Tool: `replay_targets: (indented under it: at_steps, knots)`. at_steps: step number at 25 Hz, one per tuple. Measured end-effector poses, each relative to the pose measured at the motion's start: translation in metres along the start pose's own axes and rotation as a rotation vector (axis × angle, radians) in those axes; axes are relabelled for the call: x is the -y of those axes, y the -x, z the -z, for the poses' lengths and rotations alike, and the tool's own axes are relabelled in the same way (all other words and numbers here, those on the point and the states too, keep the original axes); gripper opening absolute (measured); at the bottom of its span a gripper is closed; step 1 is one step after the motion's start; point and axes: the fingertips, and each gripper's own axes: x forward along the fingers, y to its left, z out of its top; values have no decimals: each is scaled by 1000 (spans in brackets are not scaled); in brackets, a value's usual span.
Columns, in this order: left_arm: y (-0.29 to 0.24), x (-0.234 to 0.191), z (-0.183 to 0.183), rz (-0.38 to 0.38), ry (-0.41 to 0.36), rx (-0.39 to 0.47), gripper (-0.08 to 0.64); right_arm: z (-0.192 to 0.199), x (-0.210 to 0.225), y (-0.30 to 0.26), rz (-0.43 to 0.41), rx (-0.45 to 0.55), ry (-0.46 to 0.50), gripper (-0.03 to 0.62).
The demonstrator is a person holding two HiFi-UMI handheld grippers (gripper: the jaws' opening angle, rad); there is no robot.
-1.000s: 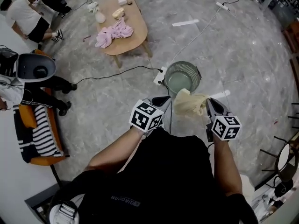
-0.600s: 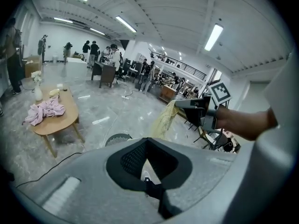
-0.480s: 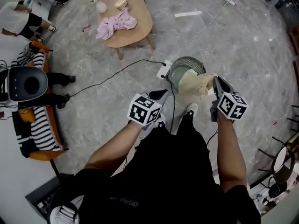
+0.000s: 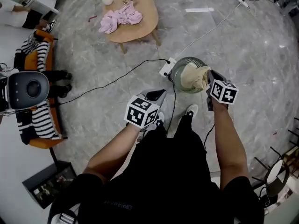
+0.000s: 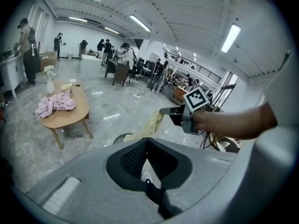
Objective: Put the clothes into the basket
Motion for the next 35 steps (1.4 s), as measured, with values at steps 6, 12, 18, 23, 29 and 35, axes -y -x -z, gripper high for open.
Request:
replay_targets:
  at_steps: [6, 12, 18, 23, 29, 35]
  knots:
    - [-11, 4, -4, -29, 10, -7, 0, 36, 33, -60, 11, -134, 53, 33]
    - [-8, -3, 12, -53, 41, -33, 0, 121, 39, -75, 16, -337, 113, 34]
    - [-6, -1, 24, -43, 33, -57, 0, 235, 24, -55, -3, -543, 152, 34]
    - [-3, 3, 33, -26, 9, -68, 0, 280, 14, -37, 9, -562, 68, 34]
    - [7, 10, 43, 8, -25, -73, 0, 295, 11, -21, 60, -529, 15, 34]
    - [23, 11, 51, 36, -76, -80, 0, 323, -2, -13, 50, -584, 2, 35]
